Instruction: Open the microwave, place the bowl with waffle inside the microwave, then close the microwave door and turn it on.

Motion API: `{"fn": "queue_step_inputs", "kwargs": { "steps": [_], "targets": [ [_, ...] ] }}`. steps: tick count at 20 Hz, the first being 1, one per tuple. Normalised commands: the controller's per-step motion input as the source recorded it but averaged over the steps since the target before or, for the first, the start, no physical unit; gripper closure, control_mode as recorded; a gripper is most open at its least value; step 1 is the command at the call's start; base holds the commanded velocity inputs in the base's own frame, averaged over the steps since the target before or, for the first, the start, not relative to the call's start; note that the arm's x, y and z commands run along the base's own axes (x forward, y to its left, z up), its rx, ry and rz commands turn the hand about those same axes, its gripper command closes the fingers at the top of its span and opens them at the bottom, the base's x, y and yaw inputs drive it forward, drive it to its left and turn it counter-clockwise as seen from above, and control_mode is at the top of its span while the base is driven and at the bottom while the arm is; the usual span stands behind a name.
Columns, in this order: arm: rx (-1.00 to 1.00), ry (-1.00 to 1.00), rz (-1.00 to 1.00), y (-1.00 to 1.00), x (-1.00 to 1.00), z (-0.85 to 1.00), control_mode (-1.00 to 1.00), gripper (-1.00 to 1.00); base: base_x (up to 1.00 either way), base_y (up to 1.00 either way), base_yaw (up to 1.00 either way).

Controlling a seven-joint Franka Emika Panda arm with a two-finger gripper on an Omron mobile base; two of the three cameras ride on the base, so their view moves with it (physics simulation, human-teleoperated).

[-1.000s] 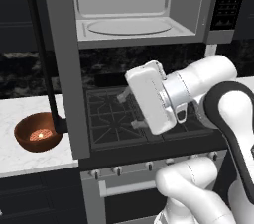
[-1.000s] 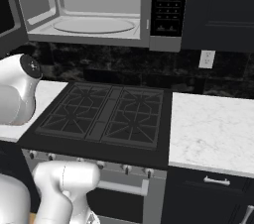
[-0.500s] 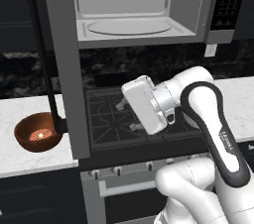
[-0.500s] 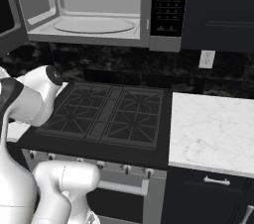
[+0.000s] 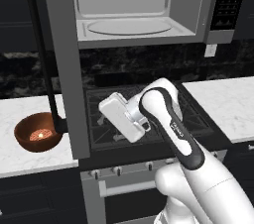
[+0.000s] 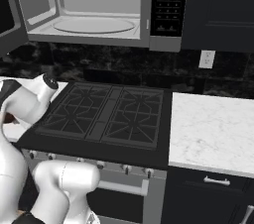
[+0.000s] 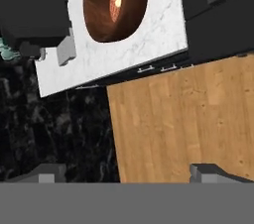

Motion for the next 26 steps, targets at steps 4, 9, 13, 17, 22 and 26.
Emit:
{"fn": "queue_step_inputs", "kwargs": {
  "steps": [4, 9, 13, 17, 22, 26],
  "targets": [
    [-0.03, 0.01, 0.00, 0.34, 0.54, -0.40, -1.00, -1.00, 0.00, 0.00, 0.00],
    [0.00, 0.00, -0.01, 0.32, 0.51, -0.12, -1.00, -1.00, 0.00, 0.00, 0.00],
    [0.00, 0.00, 0.00, 0.46, 0.51, -0.19, -1.00, -1.00, 0.00, 0.00, 0.00],
    [-0.04, 0.00, -0.03, 0.45, 0.57, -0.24, -1.00, -1.00, 0.00, 0.00, 0.00],
    [-0.03, 0.00, -0.03, 0.33, 0.56, -0.36, -1.00, -1.00, 0.00, 0.00, 0.00],
    [-0.04, 0.03, -0.02, 0.18, 0.56, -0.41, -1.00, -1.00, 0.00, 0.00, 0.00]
  ]
}}
